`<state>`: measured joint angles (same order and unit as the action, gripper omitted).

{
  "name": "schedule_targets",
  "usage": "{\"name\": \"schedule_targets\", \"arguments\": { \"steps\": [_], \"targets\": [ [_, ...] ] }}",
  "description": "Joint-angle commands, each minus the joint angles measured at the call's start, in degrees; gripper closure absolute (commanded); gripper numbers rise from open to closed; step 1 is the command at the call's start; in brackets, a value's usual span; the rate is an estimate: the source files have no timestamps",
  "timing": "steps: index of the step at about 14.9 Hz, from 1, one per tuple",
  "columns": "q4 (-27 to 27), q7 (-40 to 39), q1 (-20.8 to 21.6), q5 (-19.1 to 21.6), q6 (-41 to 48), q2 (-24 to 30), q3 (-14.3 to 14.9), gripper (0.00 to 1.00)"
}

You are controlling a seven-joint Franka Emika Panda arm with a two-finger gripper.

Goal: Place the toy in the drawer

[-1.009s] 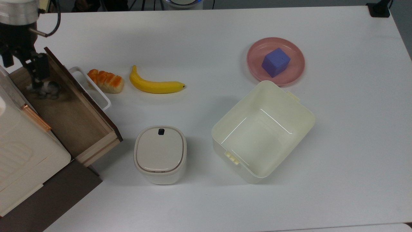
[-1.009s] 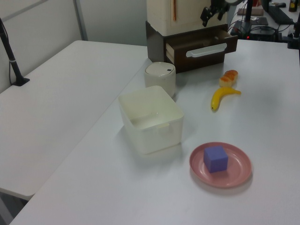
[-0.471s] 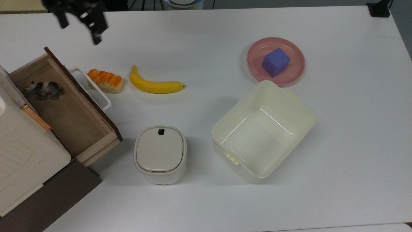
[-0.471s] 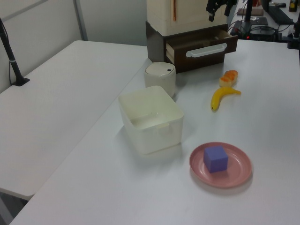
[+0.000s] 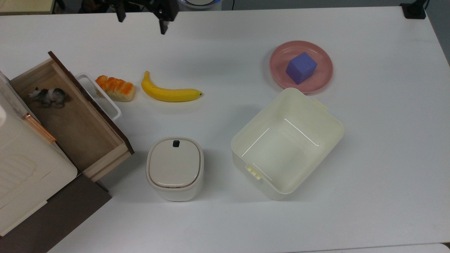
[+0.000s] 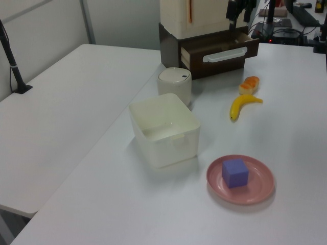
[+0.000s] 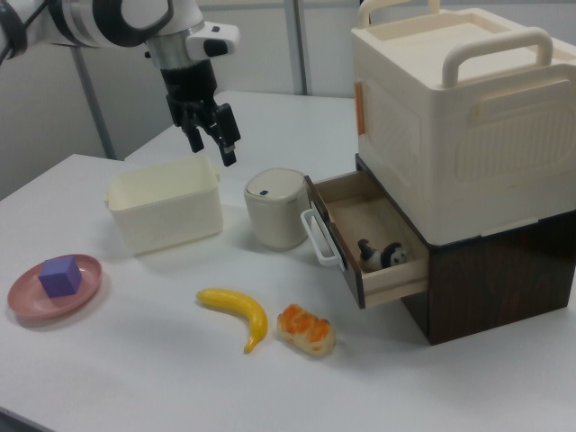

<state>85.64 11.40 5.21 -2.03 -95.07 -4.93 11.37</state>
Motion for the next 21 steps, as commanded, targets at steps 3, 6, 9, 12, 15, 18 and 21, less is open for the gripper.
{"name": "schedule_targets", "arguments": {
  "steps": [3, 6, 9, 12, 15, 18, 21],
  "targets": [
    [1.46, -2.17, 9.65, 2.64, -0.03, 1.50, 9.38, 0.00],
    [1.28, -5.40, 5.27, 3.08, 0.32, 3.33, 5.17, 0.00],
    [1.99, -10.95, -2.38, 4.58, 2.60, 4.93, -0.19, 0.00],
    [2.60, -13.14, -4.24, 4.58, 2.17, 4.40, -0.30, 0.00],
    [3.74, -13.69, -5.04, 5.11, 1.56, 4.49, -0.64, 0.00],
    [9.28, -12.37, -5.48, 4.32, -7.49, 4.66, -3.63, 0.00],
    [7.62, -13.07, -6.53, 4.84, -0.94, 4.93, -3.72, 0.00]
  ]
}}
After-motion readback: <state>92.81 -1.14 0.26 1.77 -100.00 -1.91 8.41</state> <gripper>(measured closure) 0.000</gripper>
